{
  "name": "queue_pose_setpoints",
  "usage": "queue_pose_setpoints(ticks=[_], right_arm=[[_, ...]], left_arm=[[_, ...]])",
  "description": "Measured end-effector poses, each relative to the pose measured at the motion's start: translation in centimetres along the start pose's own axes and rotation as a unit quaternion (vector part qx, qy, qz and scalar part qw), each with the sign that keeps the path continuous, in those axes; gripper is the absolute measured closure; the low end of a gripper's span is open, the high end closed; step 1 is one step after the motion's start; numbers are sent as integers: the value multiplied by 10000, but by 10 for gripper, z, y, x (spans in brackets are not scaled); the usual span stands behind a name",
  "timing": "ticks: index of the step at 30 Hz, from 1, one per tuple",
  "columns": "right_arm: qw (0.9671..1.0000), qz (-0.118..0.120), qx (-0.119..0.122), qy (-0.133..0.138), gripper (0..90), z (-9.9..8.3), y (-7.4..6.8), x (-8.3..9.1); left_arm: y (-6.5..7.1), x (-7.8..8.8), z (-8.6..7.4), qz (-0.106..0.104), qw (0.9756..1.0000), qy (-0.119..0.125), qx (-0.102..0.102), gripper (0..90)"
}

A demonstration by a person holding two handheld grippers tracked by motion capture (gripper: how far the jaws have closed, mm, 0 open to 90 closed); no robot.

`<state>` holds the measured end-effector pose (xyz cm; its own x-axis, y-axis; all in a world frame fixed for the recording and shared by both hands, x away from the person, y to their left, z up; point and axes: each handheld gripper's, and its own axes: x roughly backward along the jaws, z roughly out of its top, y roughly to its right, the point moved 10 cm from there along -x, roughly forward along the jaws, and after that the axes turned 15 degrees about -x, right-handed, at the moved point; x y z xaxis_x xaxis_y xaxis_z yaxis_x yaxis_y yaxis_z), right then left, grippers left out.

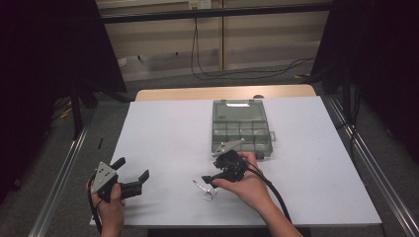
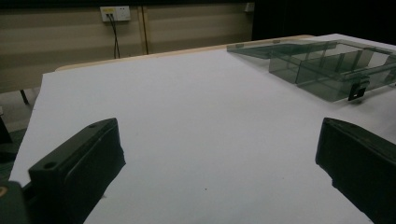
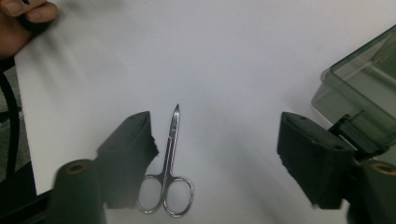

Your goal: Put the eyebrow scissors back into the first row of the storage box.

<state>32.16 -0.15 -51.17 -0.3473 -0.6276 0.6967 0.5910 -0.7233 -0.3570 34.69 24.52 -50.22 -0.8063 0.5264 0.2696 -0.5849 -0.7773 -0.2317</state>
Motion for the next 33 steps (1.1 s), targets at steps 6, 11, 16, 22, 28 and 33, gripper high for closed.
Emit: queue_pose_setpoints(ticks=[6, 11, 16, 22, 28, 33], right_arm=[[9987, -473, 197, 10, 482, -3, -5, -13], [9990, -378, 218, -73, 584, -4, -12, -19], [9989, -343, 224, -248, 671, -10, -17, -28], [9978, -523, 271, -287, 701, -15, -24, -38], [9949, -869, 298, -405, 736, -23, -24, -44], [9927, -1019, 402, -494, 856, -23, -27, -44]], left_arm=[[0, 0, 0, -12, 10000, -9, -12, 5], [-1, 0, 0, -11, 10000, -2, -15, 5], [-1, 1, 0, -2, 10000, -13, -22, 5], [-1, 0, 0, -7, 10000, -11, -18, 5], [-1, 1, -1, -17, 10000, -19, -18, 5], [0, 0, -1, -8, 10000, -23, -6, 5]])
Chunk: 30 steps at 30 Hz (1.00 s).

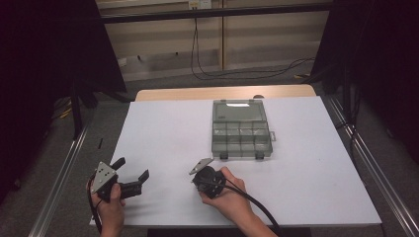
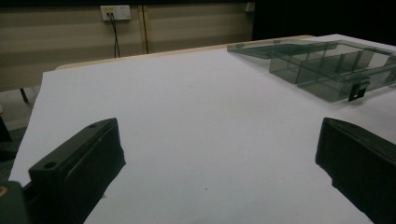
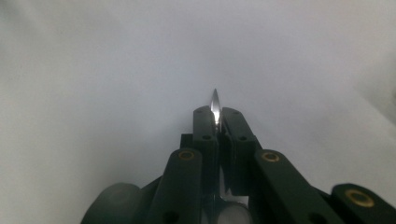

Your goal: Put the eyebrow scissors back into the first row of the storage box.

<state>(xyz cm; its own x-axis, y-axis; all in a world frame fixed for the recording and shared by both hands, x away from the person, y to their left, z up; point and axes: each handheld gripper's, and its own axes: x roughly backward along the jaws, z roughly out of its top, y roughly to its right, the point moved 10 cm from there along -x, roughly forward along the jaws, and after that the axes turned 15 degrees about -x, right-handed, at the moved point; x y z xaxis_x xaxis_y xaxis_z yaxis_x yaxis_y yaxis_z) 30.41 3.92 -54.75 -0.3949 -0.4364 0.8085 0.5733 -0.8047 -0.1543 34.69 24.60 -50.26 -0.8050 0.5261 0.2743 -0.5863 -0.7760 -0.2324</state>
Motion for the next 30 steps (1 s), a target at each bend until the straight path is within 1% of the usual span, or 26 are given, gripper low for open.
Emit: queue_pose_setpoints(ticks=[1, 3, 4, 5, 6, 8, 9, 11, 13, 14, 17, 20, 22, 24, 25, 26, 27, 28, 29, 30], right_arm=[[9999, 84, -37, -51, 857, 1, 1, 0], [9999, 130, -29, -67, 857, 1, 1, 0], [9994, 277, -119, -144, 858, 2, 1, 2], [9994, 277, -119, -144, 858, 2, 1, 2], [9992, 352, -155, -142, 858, 3, 1, 3], [9988, 400, -178, -209, 858, 3, 1, 4], [9986, 413, -183, -260, 858, 3, 1, 4], [9985, 453, -176, -253, 858, 4, 1, 4], [9985, 456, -163, -241, 858, 6, 2, 5], [9984, 454, -211, -266, 857, 6, 2, 5], [9984, 469, -186, -241, 858, 7, 3, 6], [9982, 496, -231, -247, 858, 7, 3, 6], [9984, 492, -168, -238, 858, 7, 4, 5], [9983, 476, -199, -285, 857, 4, 2, 2], [9989, 393, -74, -226, 856, 3, 2, -1], [9991, 393, -72, -165, 854, 4, 3, -1], [9991, 393, -72, -165, 854, 4, 3, -1], [9991, 371, -132, -181, 850, 3, 3, -1], [9992, 367, -104, -150, 845, 4, 3, -1], [9993, 332, -128, -130, 829, 3, 3, 0]], left_arm=[[0, 0, 0, 5, 10000, -5, -25, 5], [0, 0, 1, 15, 10000, 32, 33, 5], [0, 0, 1, 23, 10000, 57, 63, 5], [0, 0, 1, 7, 10000, 37, 16, 5], [0, 0, 1, 15, 10000, 65, 61, 5], [0, 0, 0, -7, 10000, 11, -18, 5], [0, 0, 0, -9, 10000, 8, -19, 5], [0, 0, 0, -6, 10000, 15, -7, 5], [0, 0, 0, -8, 10000, 13, -21, 5], [0, 0, 1, 5, 10000, 43, 20, 5], [0, 0, 1, 7, 10000, 49, 37, 5], [0, 0, 1, -4, 10000, 37, 21, 5], [0, 0, 1, -5, 10000, 36, 5, 5], [0, 0, 1, -14, 10000, 40, 12, 5], [0, 0, 1, -5, 10000, 60, 40, 5], [0, 0, 1, -13, 10000, 38, 12, 5], [0, 0, 0, -20, 10000, 14, -20, 5], [0, 0, 0, 4, 10000, 28, 4, 5], [0, 0, 0, -6, 10000, 21, -10, 5], [-1, 0, 0, -7, 10000, 7, -20, 5]])
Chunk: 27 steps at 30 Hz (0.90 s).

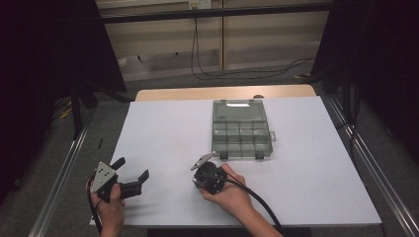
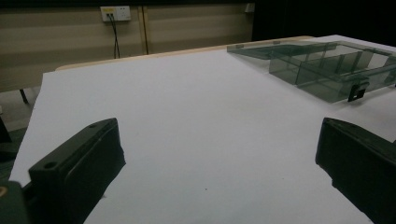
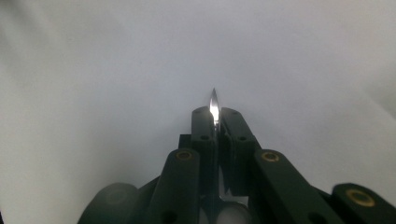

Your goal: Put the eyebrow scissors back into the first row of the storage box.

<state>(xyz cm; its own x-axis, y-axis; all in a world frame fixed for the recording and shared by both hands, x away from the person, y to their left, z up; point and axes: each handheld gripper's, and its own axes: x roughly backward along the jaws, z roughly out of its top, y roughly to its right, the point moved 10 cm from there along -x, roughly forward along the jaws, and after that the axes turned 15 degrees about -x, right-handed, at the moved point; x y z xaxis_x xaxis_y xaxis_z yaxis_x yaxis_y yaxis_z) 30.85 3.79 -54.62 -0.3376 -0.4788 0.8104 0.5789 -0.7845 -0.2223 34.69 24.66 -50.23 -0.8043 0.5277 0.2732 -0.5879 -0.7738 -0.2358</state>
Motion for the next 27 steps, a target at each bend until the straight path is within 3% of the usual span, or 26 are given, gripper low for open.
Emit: queue_pose_setpoints(ticks=[4, 8, 19, 21, 27], right_arm=[[9999, -117, -50, 34, 775, -2, 0, 1], [9996, -201, -93, 145, 843, -4, 0, 1], [9997, 174, -141, -26, 900, 2, -3, 9], [9997, 81, -114, -191, 900, -1, -2, 7], [9995, 54, -108, -306, 892, -3, 0, 2]], left_arm=[[0, 0, 0, 0, 10000, 0, 4, 6], [0, 0, 0, 3, 10000, -4, 12, 6], [2, -1, 0, -66, 10000, 9, 12, 8], [2, -1, 0, -67, 10000, 11, 17, 8], [1, -1, 0, -24, 10000, 9, 36, 8]])
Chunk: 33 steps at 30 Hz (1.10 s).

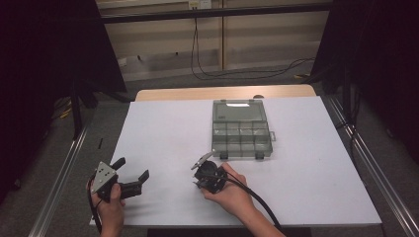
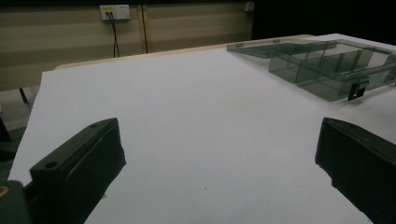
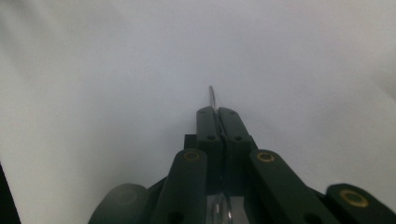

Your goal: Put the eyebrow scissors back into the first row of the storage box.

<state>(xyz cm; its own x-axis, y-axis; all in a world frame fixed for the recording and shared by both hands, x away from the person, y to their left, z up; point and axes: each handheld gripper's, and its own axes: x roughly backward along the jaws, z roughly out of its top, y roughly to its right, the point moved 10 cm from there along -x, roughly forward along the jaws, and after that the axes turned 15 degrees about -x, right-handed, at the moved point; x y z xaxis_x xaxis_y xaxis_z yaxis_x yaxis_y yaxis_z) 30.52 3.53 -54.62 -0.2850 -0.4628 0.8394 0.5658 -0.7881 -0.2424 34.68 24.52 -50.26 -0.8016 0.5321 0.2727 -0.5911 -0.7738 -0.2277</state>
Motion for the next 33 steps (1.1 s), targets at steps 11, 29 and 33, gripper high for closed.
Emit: queue_pose_setpoints(ticks=[11, 29, 33], right_arm=[[9997, 117, -9, 216, 897, 6, 8, 12], [9985, 46, -137, 532, 897, 20, 39, 44], [9981, 22, -199, 577, 897, 23, 46, 49]], left_arm=[[0, 0, 0, -41, 10000, 0, -23, 8], [0, 0, 0, 6, 10000, -7, -9, 8], [0, 0, 0, -16, 10000, -19, -53, 8]])
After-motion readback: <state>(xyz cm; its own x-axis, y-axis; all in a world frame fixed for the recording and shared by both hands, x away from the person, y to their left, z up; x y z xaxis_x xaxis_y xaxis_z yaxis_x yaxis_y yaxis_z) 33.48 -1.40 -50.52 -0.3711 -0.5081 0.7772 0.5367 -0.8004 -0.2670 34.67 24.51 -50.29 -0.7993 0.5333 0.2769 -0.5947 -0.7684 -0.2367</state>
